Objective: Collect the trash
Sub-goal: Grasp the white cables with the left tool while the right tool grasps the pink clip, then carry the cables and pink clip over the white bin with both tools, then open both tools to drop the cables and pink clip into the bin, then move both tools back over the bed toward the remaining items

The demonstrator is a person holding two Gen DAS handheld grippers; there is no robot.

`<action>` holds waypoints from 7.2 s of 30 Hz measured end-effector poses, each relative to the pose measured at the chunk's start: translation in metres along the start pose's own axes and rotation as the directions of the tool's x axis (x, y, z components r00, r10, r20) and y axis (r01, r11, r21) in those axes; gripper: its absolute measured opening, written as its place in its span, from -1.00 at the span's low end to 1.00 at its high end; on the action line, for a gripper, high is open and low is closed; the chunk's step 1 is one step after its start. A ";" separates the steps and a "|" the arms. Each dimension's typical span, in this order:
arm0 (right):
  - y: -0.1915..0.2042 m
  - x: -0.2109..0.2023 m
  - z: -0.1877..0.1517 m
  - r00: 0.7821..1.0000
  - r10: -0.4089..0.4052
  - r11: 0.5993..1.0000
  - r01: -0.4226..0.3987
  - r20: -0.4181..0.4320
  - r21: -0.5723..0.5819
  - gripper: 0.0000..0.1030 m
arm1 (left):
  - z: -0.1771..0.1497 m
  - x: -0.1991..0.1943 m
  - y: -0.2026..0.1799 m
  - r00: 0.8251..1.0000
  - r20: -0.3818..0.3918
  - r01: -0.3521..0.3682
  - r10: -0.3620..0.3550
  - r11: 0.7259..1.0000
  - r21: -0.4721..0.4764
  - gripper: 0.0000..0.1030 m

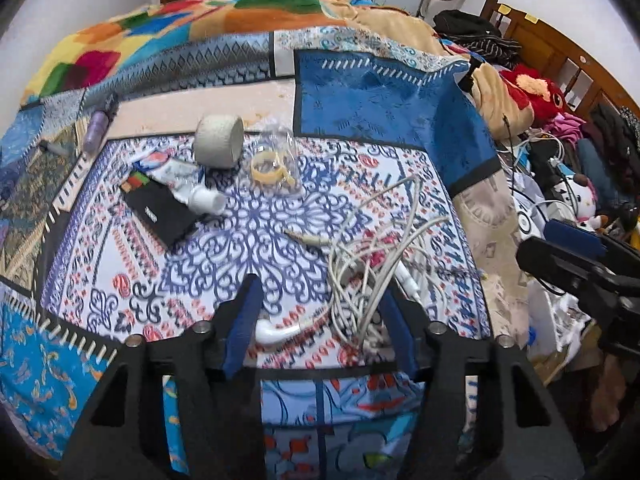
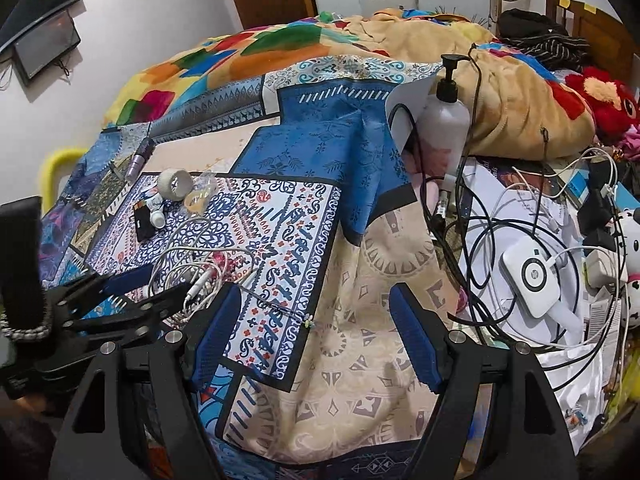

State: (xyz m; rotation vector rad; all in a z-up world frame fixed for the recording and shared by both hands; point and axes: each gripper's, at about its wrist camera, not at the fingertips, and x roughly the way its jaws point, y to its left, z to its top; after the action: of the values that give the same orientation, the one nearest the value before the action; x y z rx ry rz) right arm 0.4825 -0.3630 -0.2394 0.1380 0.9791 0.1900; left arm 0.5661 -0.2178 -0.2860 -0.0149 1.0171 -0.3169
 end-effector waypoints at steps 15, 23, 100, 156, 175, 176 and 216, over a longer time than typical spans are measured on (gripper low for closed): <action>0.043 0.033 0.005 0.998 0.067 0.982 -0.068 -0.015 -0.175 0.22 | -0.004 -0.057 0.028 0.994 0.105 0.006 0.004 0.996 -0.088 -0.92; 0.068 0.070 0.010 0.991 0.101 0.960 -0.120 -0.086 -0.252 -0.28 | -0.008 -0.068 0.045 0.992 0.126 0.007 0.011 0.990 -0.142 -0.92; 0.356 -0.193 -0.118 0.892 0.452 0.756 -0.380 0.006 -0.533 -0.57 | -0.282 -0.426 0.168 0.869 0.228 -0.291 0.440 0.826 -0.482 -0.92; 0.426 0.043 -0.203 0.789 0.219 0.767 -0.503 -0.574 -0.399 -0.12 | -0.382 -0.251 0.313 0.925 -0.289 -0.381 0.248 0.610 -0.695 -0.40; 0.366 -0.129 -0.144 0.889 0.422 0.724 -0.448 -0.176 -0.525 -0.12 | -0.311 -0.391 0.209 0.889 0.050 -0.329 0.455 0.711 -0.621 -0.40; 0.361 -0.140 -0.140 0.888 0.435 0.725 -0.443 -0.148 -0.527 -0.12 | -0.306 -0.397 0.203 0.884 0.069 -0.326 0.462 0.717 -0.616 -0.40; 0.100 -0.122 0.021 0.952 0.141 0.961 -0.066 0.273 -0.268 0.33 | -0.034 -0.226 0.064 0.924 0.262 -0.203 0.278 0.938 -0.281 0.53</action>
State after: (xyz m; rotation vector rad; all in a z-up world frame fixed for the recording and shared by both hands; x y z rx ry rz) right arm 0.4239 -0.2928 -0.1087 -0.0212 0.6476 0.3816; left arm 0.4438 -0.0921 -0.1257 -0.1594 0.7411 0.0439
